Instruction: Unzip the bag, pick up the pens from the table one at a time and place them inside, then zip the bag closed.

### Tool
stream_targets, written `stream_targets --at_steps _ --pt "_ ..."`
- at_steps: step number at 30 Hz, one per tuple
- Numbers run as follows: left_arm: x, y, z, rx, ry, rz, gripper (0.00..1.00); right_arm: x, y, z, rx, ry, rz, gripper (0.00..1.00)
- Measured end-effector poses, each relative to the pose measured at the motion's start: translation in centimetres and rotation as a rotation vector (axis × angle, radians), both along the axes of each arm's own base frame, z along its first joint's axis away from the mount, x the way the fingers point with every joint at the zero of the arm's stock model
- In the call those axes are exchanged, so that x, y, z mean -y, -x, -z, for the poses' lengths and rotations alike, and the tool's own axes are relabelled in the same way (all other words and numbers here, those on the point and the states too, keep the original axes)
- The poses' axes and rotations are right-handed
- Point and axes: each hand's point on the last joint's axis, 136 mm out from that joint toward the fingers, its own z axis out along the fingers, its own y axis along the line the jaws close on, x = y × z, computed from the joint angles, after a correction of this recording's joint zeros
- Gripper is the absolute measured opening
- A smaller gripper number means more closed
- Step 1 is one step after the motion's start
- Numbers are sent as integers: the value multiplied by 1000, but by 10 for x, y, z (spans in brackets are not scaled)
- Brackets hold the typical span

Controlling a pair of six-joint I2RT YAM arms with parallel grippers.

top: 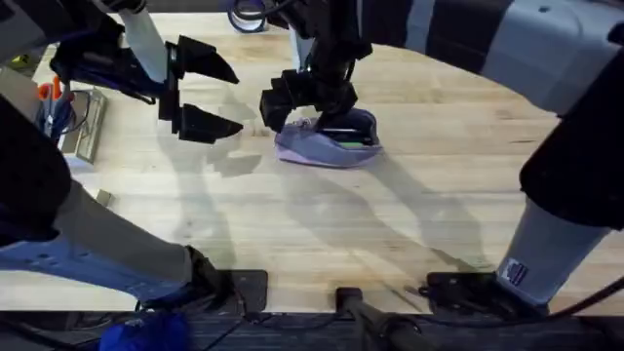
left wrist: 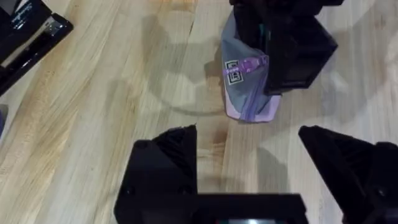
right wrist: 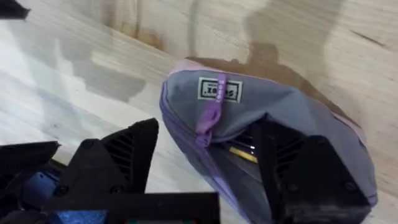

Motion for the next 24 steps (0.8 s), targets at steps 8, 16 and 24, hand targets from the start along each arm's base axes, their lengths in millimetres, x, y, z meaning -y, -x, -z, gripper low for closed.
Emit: stream_targets --at_steps 8,16,24 --pt "0 0 0 0 0 0 993 1 0 2 -2 7 1 639" --pt "0 0 0 0 0 0 993 0 0 2 -1 4 2 427" --pt "0 0 0 0 0 0 993 -10 5 -1 -6 -25 -20 38"
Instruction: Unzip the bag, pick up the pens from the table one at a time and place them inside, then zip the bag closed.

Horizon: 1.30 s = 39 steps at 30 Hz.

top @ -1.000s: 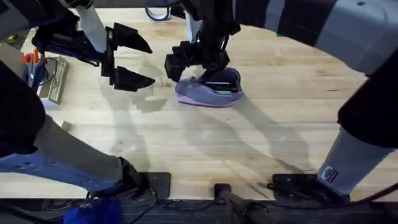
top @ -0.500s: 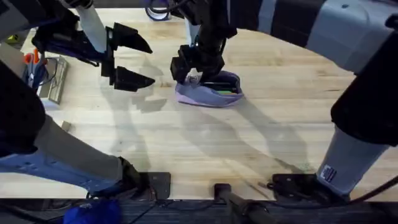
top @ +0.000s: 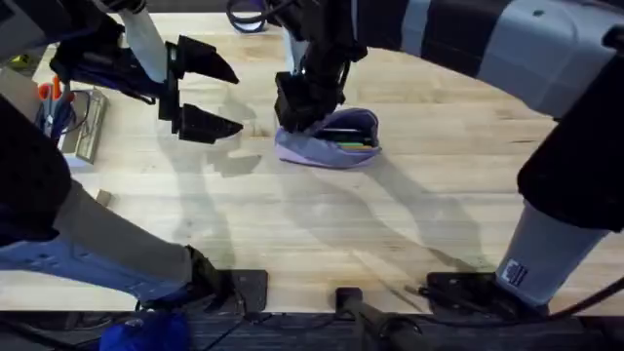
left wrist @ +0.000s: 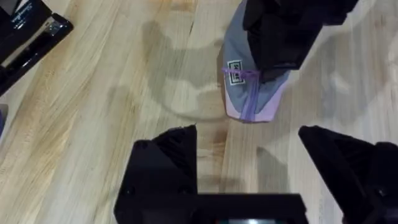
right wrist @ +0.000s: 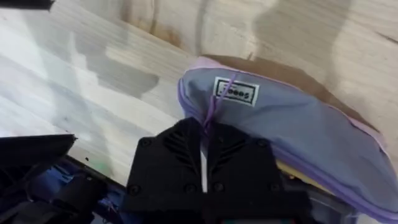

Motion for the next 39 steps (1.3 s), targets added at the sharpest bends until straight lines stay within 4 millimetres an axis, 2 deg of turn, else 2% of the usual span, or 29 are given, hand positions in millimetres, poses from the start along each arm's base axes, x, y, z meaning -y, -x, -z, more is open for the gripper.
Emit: stream_targets --at_steps 25,39 --pt "0 0 0 0 0 0 993 1 3 -1 -10 4 -2 31" --pt "0 0 0 0 0 0 993 9 5 -45 73 -32 3 32"
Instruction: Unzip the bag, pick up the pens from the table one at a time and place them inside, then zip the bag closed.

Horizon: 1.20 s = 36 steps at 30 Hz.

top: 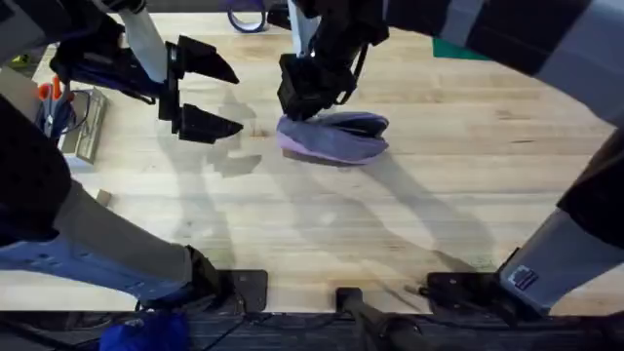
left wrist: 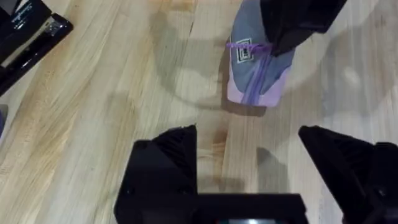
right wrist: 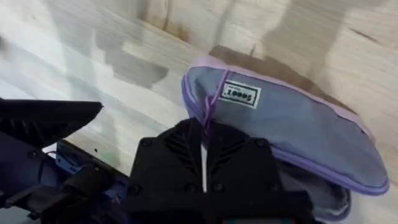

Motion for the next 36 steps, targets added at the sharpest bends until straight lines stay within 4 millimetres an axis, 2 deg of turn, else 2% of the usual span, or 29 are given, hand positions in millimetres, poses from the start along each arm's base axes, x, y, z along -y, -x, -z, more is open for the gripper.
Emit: stream_targets --at_steps 13,36 --pt "0 0 0 0 0 0 993 10 -6 -23 79 2 23 32" --pt "1 0 -2 2 10 -3 993 10 -7 -23 84 1 24 32"
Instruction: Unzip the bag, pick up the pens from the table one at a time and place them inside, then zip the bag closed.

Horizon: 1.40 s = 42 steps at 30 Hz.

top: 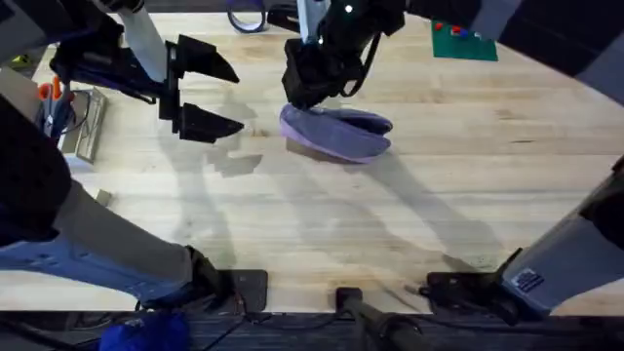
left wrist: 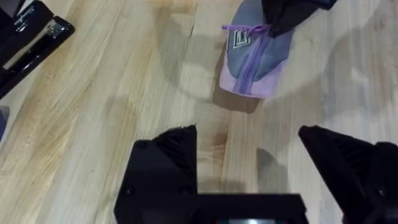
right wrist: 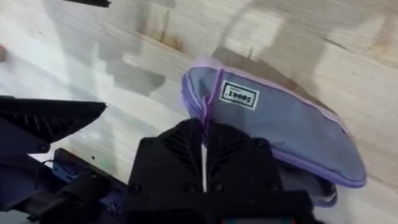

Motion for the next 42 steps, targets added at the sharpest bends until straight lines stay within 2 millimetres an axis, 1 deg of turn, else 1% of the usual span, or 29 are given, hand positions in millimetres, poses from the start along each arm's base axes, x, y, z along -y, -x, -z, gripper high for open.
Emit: stream_targets --at_steps 7,15,18,25,28,36,42 --pt "1 1 -1 -8 6 -1 993 0 0 0 0 0 0 32" --pt "5 -2 -8 8 52 -13 993 0 0 0 0 -1 0 32" --pt "11 -3 -10 14 68 -4 993 0 0 0 1 -1 0 32" --pt "36 -1 -11 22 73 74 993 0 0 0 1 -2 0 31" --pt "43 0 -11 20 77 92 993 -1 0 0 2 -4 0 31" --pt "48 -4 -11 7 81 81 994 -1 1 -12 20 -28 -3 31" --pt "50 -5 -11 -11 83 71 992 -1 1 -12 21 -30 -3 31"
